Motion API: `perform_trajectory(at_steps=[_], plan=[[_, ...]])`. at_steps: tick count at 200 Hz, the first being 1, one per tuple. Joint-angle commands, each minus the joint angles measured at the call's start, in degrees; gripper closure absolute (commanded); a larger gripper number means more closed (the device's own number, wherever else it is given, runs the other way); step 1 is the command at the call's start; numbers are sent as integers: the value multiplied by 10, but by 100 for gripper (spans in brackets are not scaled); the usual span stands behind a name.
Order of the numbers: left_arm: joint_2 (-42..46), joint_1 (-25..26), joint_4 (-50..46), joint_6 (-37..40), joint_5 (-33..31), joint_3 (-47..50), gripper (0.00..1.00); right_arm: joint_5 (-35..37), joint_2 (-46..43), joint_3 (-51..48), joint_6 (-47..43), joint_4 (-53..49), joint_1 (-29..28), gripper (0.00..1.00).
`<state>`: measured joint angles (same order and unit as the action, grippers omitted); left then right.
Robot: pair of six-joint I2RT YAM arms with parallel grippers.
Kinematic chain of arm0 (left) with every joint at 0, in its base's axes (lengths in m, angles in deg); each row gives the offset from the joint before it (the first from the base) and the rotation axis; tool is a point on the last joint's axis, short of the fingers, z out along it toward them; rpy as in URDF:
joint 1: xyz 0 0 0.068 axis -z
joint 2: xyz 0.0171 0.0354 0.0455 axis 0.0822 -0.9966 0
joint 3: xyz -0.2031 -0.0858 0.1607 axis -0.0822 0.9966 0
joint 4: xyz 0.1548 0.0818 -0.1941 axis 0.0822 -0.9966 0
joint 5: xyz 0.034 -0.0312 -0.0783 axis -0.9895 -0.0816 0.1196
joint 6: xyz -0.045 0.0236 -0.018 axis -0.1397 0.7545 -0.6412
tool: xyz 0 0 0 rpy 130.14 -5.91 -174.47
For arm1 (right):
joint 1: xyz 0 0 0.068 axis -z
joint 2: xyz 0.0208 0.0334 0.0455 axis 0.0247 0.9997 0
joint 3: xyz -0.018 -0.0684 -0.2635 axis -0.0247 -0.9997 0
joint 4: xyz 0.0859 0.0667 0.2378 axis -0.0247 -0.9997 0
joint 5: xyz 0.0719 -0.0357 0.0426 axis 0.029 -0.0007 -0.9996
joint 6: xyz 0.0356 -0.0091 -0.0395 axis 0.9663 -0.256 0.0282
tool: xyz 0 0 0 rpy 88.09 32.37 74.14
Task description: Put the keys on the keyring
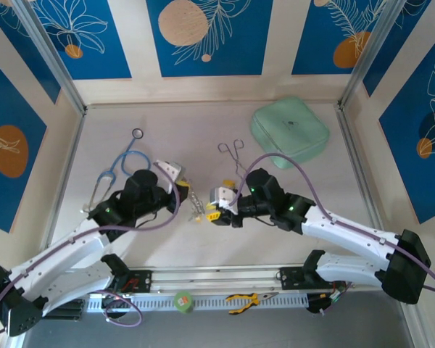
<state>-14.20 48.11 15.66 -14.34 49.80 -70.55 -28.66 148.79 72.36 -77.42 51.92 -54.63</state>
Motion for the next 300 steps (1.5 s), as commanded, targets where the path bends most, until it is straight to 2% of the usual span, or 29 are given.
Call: perform_trajectory(at_steps=[1, 19, 51, 79, 99, 131, 167, 194, 225, 253, 300], plan=[[-47, 1, -137, -169, -42, -72, 100, 7, 41, -12, 39, 84, -27, 77], [-93, 1, -216, -237, -44, -142, 100, 42, 78, -13, 46, 134, -44, 81], [-167, 1, -340, -292, -37, -261, 100, 99, 121, -34, 41, 220, -57, 80], [-220, 1, -417, -353, -17, -347, 100, 180, 143, -53, 17, 269, -59, 77], [-254, 1, -464, -403, 9, -392, 100, 243, 152, -69, -5, 310, -57, 70], [-286, 0, -513, -466, 41, -432, 100, 275, 156, -94, -22, 368, -40, 67], [-296, -1, -520, -525, 89, -426, 100, 170, 113, -150, -43, 404, -27, 72], [-290, -3, -510, -570, 110, -396, 100, 159, 84, -178, -49, 415, -26, 81], [-257, -5, -456, -668, 156, -312, 100, 121, 42, -207, -68, 414, -29, 88], [-228, -5, -413, -738, 168, -261, 100, 145, 26, -216, -74, 428, -31, 89], [-214, -4, -389, -778, 179, -240, 100, 156, 81, -193, -110, 453, -40, 89]])
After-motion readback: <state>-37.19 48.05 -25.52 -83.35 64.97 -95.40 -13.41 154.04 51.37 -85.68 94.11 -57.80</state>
